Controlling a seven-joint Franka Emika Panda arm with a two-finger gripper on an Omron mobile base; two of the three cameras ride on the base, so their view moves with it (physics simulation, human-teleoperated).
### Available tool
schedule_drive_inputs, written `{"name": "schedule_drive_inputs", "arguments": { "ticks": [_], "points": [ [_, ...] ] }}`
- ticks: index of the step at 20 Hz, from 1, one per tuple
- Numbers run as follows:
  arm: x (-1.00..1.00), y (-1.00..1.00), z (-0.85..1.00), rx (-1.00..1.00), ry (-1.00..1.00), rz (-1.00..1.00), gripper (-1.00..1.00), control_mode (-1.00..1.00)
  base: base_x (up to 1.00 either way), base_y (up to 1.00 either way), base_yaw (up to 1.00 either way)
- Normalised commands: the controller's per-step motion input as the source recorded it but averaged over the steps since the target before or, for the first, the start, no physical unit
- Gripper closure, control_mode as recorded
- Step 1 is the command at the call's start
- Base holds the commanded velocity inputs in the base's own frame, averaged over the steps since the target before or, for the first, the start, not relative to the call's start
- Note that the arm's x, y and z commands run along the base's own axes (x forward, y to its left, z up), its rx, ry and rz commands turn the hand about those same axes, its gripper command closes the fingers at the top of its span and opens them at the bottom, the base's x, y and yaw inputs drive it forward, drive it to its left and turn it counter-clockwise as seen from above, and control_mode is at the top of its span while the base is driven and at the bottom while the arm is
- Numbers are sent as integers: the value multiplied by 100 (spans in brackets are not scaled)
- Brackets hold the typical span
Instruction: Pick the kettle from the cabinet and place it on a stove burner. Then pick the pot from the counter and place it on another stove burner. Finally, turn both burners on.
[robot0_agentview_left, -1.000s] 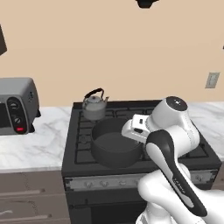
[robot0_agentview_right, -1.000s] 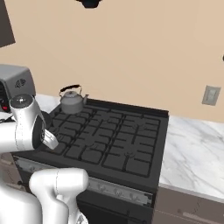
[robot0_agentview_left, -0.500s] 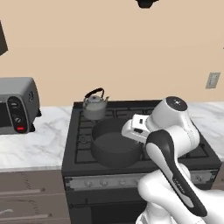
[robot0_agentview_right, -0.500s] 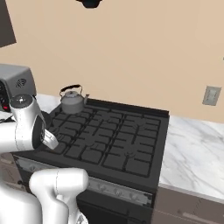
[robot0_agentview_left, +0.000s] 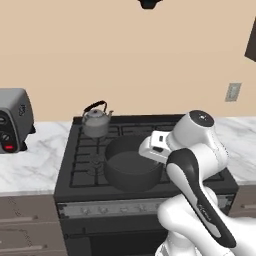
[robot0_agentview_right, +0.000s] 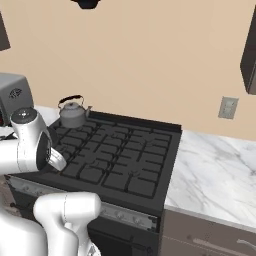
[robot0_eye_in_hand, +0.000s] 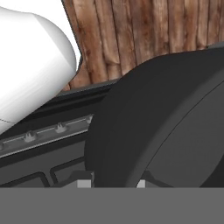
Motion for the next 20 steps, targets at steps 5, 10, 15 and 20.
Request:
{"name": "schedule_drive_inputs", "arguments": {
  "ticks": [5, 10, 15, 20],
  "points": [
    [0, 0, 0, 0, 0, 0, 100, 100, 19, -7, 0],
    [0, 0, 0, 0, 0, 0, 100, 100, 26, 24, 0],
    [0, 0, 0, 0, 0, 0, 100, 100, 13, 48, 0],
    [0, 0, 0, 0, 0, 0, 100, 100, 5, 58, 0]
  ]
}}
